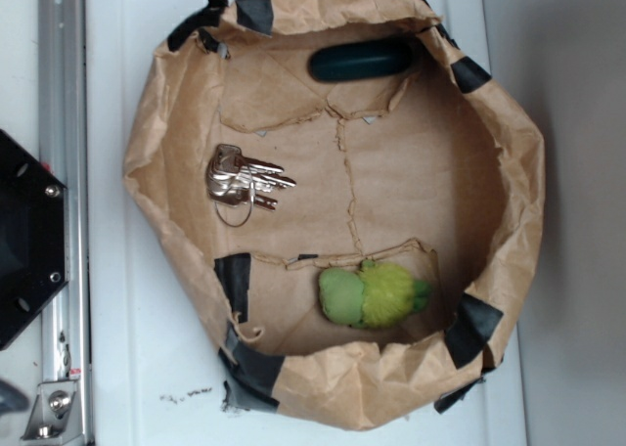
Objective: Grab the silver keys.
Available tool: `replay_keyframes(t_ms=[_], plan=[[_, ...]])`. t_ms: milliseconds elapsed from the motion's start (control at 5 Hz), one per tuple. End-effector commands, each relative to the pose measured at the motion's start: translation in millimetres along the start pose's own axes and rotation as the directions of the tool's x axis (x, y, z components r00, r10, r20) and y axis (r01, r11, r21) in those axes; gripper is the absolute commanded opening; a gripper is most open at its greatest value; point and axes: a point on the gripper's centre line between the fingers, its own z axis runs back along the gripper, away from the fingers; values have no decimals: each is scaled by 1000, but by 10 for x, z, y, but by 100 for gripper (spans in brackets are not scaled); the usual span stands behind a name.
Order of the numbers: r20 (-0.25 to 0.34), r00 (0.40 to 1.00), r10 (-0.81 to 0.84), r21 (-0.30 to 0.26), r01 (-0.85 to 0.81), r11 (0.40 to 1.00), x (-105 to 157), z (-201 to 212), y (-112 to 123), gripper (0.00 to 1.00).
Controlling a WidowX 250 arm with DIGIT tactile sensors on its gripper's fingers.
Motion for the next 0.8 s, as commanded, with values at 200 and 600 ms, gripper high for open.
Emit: replay_keyframes(t_ms=[200, 600], plan=[[37, 986, 162, 14, -162, 987, 439, 4, -60, 100], [49, 938, 344, 28, -345, 938, 935, -286, 1, 100]])
